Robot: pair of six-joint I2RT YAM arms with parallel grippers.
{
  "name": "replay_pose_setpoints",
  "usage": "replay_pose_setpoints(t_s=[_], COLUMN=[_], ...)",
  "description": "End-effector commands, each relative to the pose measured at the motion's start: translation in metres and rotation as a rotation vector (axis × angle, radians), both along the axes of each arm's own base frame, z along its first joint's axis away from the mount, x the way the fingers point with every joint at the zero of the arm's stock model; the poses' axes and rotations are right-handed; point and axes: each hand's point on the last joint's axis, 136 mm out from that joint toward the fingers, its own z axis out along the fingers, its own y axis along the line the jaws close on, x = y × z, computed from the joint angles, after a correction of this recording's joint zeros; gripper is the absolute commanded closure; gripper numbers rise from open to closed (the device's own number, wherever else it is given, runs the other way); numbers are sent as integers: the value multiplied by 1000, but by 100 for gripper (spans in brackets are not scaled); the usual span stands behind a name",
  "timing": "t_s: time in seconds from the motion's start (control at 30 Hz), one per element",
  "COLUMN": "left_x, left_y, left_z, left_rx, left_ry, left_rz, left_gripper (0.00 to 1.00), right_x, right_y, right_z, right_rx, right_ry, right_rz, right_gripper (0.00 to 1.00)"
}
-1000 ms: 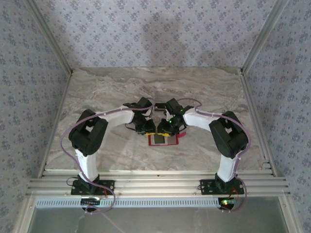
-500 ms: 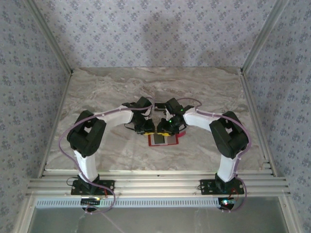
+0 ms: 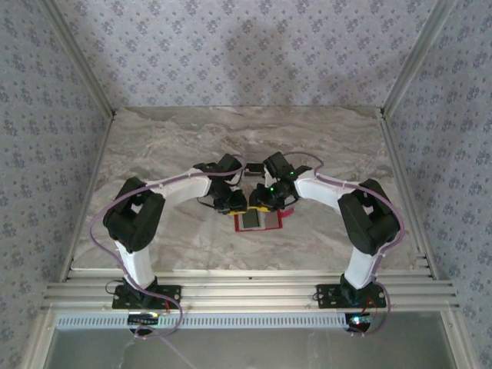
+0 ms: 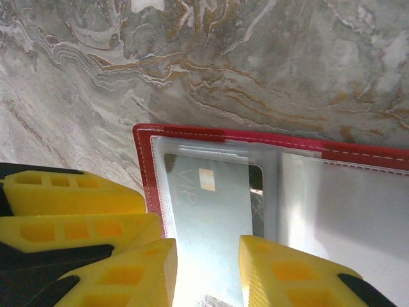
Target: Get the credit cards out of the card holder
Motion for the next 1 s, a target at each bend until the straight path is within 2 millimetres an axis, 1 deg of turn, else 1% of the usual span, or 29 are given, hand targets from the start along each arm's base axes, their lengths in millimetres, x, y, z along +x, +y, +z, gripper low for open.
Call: replay_pose_setpoints(t_s=[0.0,0.27,0.47,0.73,0.97], left_x=[-5,-9,-11,-12,-13], left_y=[-2,8,12,16,20], left_z=[-4,-17,-21,-23,-23], left_rx=[9,71,90,112,134], left_ry=[22,37,45,47,47], left_rz=[-5,-5,-3,-7,-10], left_gripper=[73,73,74,74,74], right_x=[-6,-7,-8,-9,-12], right_y=[-5,3,8,7,-2], right_z=[-5,-6,-10,-21,-32], right_rx=[-20,3,6,-14,-78], right_ry=[27,40,50,65,72], right_rz=[-11,7,18,22,20], right_gripper=[67,67,67,67,67])
